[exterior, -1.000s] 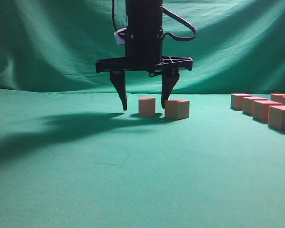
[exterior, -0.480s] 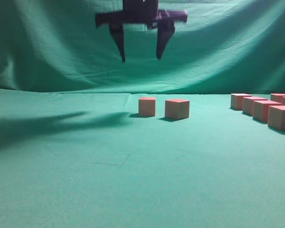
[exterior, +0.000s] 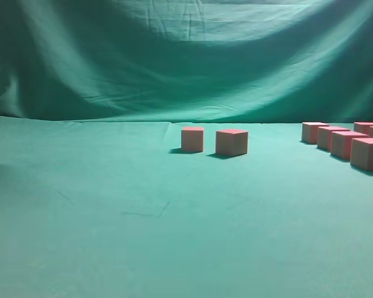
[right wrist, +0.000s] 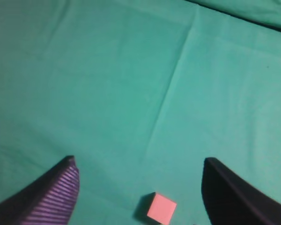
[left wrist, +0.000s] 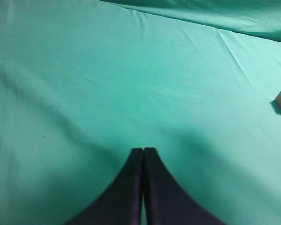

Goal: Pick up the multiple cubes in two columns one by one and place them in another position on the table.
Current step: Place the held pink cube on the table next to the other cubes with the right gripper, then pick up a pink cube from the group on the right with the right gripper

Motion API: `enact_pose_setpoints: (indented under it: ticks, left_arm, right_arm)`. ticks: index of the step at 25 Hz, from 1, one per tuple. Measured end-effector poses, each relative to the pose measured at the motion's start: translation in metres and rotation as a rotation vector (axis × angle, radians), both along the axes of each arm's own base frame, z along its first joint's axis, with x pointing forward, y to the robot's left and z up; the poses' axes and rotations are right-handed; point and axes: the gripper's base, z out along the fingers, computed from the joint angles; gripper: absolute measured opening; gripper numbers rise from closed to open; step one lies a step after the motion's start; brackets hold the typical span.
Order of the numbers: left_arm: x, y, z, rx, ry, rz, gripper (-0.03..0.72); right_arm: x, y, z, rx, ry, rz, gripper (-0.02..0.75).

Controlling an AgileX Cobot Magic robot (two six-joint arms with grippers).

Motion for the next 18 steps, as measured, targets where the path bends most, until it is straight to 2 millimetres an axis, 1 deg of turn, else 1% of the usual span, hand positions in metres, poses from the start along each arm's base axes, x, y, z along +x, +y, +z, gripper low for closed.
enact_pose_setpoints:
  ticks: [2,3,5,6,8,9,12,16,18]
  left_arm:
    - [0.000,0.000,0.000,0.000,0.000,0.000,0.000]
    - [0.000,0.000,0.000,0.000,0.000,0.000,0.000]
    - [0.000,0.000,0.000,0.000,0.000,0.000,0.000]
    - [0.000,0.000,0.000,0.000,0.000,0.000,0.000]
    - [0.000,0.000,0.000,0.000,0.000,0.000,0.000]
    - [0.000,0.000,0.000,0.000,0.000,0.000,0.000]
    - [0.000,0.000,0.000,0.000,0.000,0.000,0.000]
    - [0.000,0.000,0.000,0.000,0.000,0.000,0.000]
    - [0.000,0.000,0.000,0.000,0.000,0.000,0.000]
  right_arm:
    - [-0.015,-0.010,0.024,0.023,-0.025,0.018,0.503]
    - [-0.022,-0.016,0.031,0.019,-0.030,0.026,0.503]
    - [-0.040,-0.032,0.052,0.022,-0.054,0.030,0.503]
    - [-0.048,-0.041,0.058,0.017,-0.058,0.025,0.503]
    - [-0.061,-0.061,0.064,-0.003,-0.053,0.004,0.503]
    - [-0.067,-0.071,0.064,-0.015,-0.041,-0.008,0.503]
    - [-0.081,-0.102,0.055,-0.057,0.008,-0.059,0.503]
    - [-0.100,-0.142,0.031,-0.105,0.096,-0.138,0.503]
    - [-0.110,-0.162,0.013,-0.130,0.156,-0.193,0.503]
